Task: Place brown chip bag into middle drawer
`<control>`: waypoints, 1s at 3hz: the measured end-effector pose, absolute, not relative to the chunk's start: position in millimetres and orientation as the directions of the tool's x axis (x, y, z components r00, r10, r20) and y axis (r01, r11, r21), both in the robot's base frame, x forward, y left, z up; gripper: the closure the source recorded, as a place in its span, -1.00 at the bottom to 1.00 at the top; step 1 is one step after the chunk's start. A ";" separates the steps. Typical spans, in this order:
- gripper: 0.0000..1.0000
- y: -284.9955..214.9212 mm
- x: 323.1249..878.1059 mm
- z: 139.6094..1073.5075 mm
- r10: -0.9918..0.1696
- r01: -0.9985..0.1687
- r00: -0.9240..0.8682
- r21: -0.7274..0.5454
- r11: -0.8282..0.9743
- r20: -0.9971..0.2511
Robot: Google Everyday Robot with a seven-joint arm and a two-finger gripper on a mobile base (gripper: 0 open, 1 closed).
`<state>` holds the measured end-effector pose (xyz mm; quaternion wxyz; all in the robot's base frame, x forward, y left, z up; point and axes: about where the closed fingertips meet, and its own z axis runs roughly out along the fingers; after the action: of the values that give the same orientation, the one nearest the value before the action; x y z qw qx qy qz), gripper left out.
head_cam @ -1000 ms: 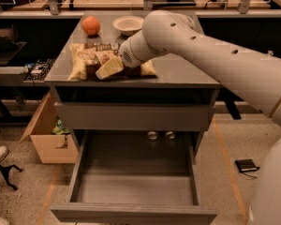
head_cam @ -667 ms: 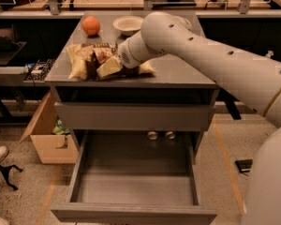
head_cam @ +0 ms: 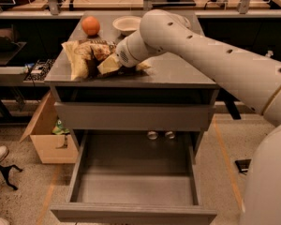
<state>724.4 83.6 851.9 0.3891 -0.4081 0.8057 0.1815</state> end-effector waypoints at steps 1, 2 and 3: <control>1.00 83.6 724.3 854.5 -0.516 -0.799 -0.364 -0.025 0.601 -0.775; 1.00 83.5 724.3 854.6 -0.516 -0.799 -0.364 -0.025 0.601 -0.775; 1.00 83.5 724.2 854.9 -0.516 -0.799 -0.364 -0.025 0.601 -0.775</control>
Offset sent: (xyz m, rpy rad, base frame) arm -0.0483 -0.0729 0.0535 0.0864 -0.0610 -0.1024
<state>724.2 83.5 854.9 0.3892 -0.4081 0.8056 0.1816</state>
